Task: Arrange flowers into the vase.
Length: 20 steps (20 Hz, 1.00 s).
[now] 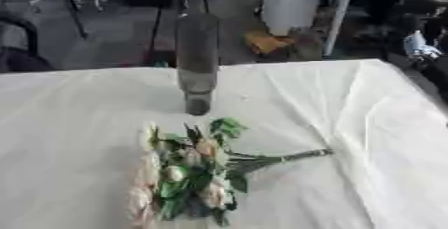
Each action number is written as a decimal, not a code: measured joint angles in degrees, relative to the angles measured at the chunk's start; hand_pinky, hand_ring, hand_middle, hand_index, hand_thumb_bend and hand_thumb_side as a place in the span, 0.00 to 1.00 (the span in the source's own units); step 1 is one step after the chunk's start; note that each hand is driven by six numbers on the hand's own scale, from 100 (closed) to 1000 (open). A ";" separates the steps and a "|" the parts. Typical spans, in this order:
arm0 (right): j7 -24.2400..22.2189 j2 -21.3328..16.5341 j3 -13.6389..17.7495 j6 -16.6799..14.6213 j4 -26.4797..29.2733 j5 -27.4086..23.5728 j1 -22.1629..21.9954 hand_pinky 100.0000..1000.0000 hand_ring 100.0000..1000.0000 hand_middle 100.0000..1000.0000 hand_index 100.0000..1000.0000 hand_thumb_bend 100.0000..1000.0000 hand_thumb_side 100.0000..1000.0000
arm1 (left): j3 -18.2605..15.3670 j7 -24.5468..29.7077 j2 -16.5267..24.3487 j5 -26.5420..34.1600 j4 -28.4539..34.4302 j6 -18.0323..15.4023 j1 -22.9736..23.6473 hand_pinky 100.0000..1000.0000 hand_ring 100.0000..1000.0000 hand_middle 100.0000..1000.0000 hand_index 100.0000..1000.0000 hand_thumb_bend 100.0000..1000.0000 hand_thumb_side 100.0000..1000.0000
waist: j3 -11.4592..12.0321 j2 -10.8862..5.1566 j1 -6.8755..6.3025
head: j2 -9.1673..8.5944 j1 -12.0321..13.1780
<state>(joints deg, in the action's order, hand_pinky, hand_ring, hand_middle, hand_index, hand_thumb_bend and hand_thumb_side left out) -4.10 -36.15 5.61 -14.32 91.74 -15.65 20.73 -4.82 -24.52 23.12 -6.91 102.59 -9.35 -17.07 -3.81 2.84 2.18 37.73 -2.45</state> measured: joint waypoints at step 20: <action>-4.68 -2.72 -2.19 0.52 -0.36 2.71 0.43 0.75 0.77 0.75 0.86 0.02 0.27 | 0.35 1.15 0.00 0.08 0.01 0.09 0.15 0.71 0.62 0.67 0.76 0.56 0.86 | 0.31 -0.01 -0.34 | 0.49 0.41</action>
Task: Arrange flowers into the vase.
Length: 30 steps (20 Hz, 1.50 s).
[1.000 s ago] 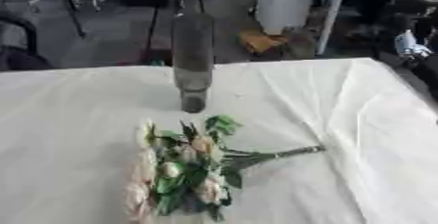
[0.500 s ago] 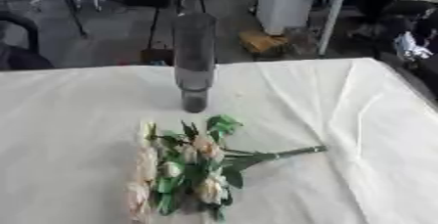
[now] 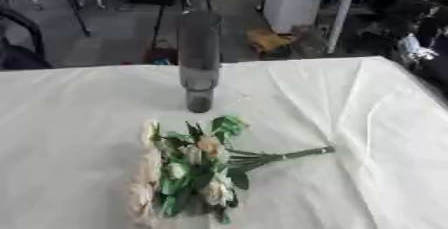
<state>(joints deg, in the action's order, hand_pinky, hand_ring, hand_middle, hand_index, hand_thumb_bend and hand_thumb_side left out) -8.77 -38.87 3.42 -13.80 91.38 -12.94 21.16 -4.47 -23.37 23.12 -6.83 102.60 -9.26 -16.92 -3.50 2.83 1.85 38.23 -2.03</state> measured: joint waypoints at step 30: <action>-12.82 -0.45 -11.21 -0.29 -9.74 12.33 5.10 0.75 0.80 0.74 0.84 0.26 0.19 | 0.70 1.01 -0.43 0.24 -0.01 0.07 0.00 0.72 0.62 0.67 0.77 0.57 0.85 | 1.52 0.01 0.04 | 0.51 -0.39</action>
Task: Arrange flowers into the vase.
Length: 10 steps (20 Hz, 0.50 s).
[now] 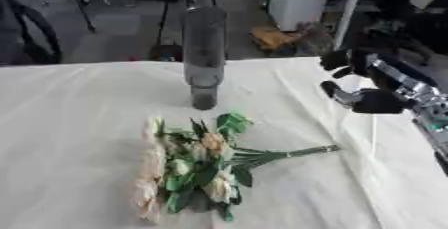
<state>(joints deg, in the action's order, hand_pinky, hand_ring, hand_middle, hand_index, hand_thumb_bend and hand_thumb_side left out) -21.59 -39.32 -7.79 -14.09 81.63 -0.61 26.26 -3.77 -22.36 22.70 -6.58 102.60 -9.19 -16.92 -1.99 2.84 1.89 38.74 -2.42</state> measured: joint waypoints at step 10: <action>-2.56 0.83 -1.82 -1.78 -0.63 4.90 0.46 0.75 0.80 0.74 0.84 0.38 0.19 | 0.01 0.13 -0.01 0.03 0.00 0.09 0.00 0.72 0.62 0.67 0.77 0.57 0.85 | 0.12 0.03 0.04 | 0.45 0.10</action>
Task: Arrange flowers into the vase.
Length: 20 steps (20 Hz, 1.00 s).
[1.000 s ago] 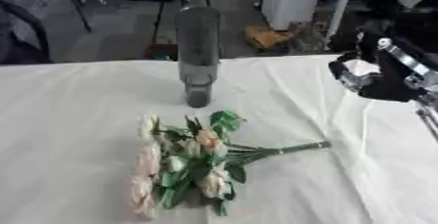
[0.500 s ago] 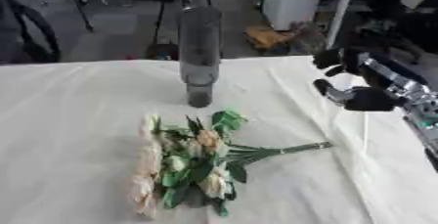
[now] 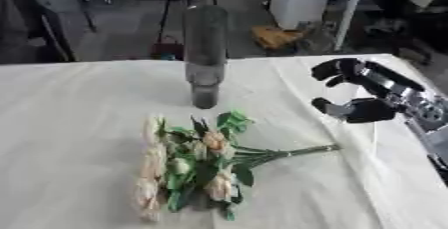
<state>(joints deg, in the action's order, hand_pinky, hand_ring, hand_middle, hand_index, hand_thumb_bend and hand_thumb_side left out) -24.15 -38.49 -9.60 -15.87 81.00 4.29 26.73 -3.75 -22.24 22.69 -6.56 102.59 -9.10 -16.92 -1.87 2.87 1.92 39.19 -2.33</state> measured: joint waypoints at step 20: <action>-4.04 3.62 -4.16 -1.36 -1.34 3.73 1.55 0.75 0.80 0.74 0.84 0.41 0.22 | 0.33 0.06 -0.05 0.17 -0.02 0.00 0.00 0.72 0.62 0.67 0.77 0.57 0.85 | 0.31 0.29 -0.08 | 0.00 -0.02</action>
<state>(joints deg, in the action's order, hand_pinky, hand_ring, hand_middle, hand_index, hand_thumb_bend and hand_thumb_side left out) -28.19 -34.87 -13.76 -17.23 79.66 8.01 28.27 -3.43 -22.18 22.64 -6.38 102.58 -9.11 -16.92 -1.56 3.16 1.85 39.19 -2.35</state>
